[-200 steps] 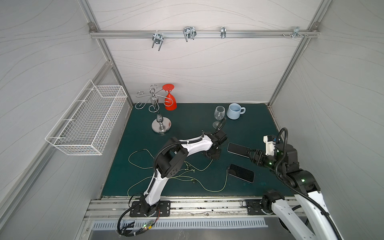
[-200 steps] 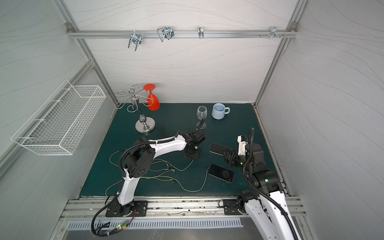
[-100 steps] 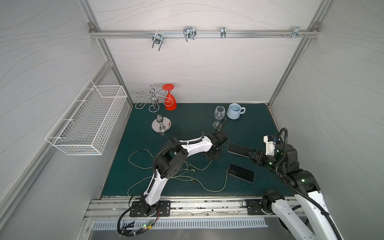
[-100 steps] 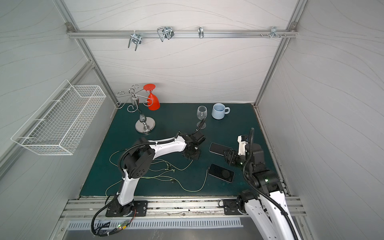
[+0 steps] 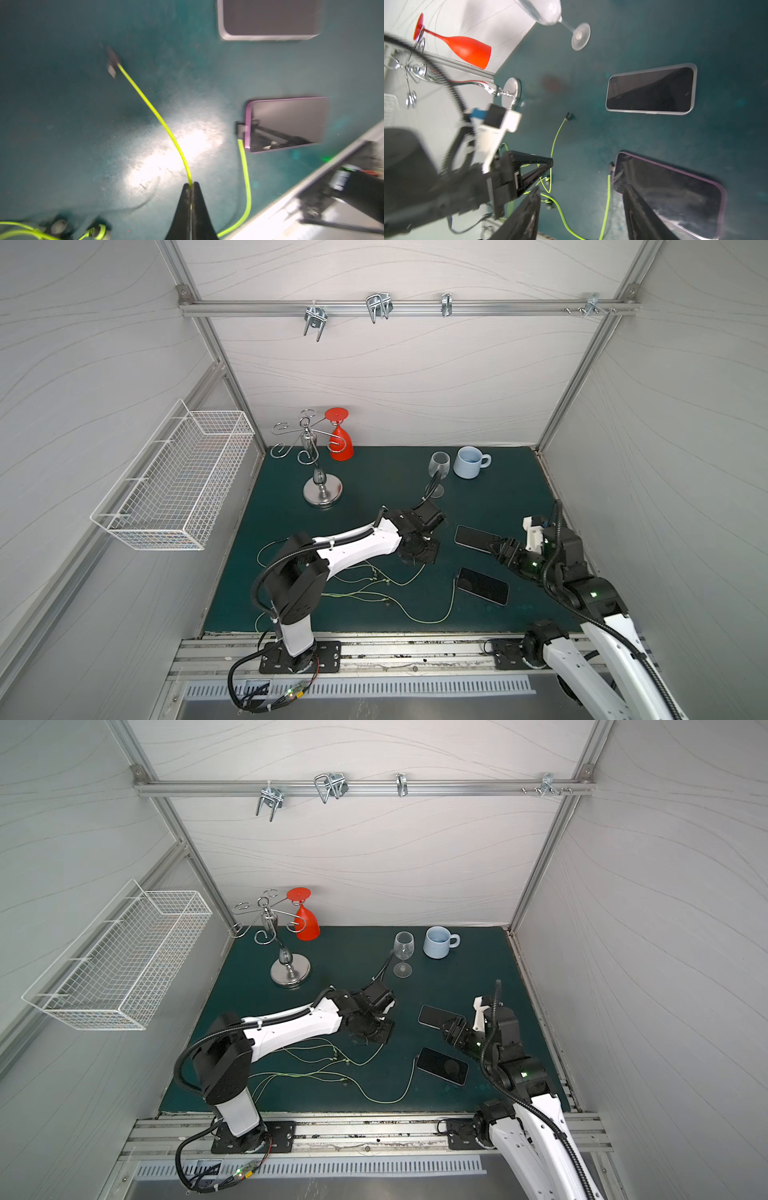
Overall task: Plug wired earphones into phones
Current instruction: Pick up the wired earphone from the center of the board.
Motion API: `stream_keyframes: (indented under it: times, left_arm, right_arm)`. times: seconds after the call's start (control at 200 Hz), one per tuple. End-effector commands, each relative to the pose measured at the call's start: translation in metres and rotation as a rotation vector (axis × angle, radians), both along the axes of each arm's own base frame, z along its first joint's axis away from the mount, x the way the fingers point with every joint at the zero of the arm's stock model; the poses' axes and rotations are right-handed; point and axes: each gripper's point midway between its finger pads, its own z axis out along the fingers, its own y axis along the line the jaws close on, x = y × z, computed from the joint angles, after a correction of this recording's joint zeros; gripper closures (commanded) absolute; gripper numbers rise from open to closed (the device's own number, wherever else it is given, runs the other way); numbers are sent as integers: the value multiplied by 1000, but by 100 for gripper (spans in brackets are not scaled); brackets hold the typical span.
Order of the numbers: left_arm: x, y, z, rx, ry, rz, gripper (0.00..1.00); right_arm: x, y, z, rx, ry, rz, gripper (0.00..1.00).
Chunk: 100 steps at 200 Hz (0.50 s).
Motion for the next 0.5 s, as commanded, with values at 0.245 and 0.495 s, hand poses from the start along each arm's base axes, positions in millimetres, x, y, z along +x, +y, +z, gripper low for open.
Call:
stream_keyframes:
  times: [0.245,0.495]
  left_arm:
    - [-24,7,36,-204,-22,9,100]
    - [-34,10,54,-295,-56,-14,100]
  right_arm:
    - [25,74,-23,163,220,3,20]
    - [38,122,-37,194,341,11,17]
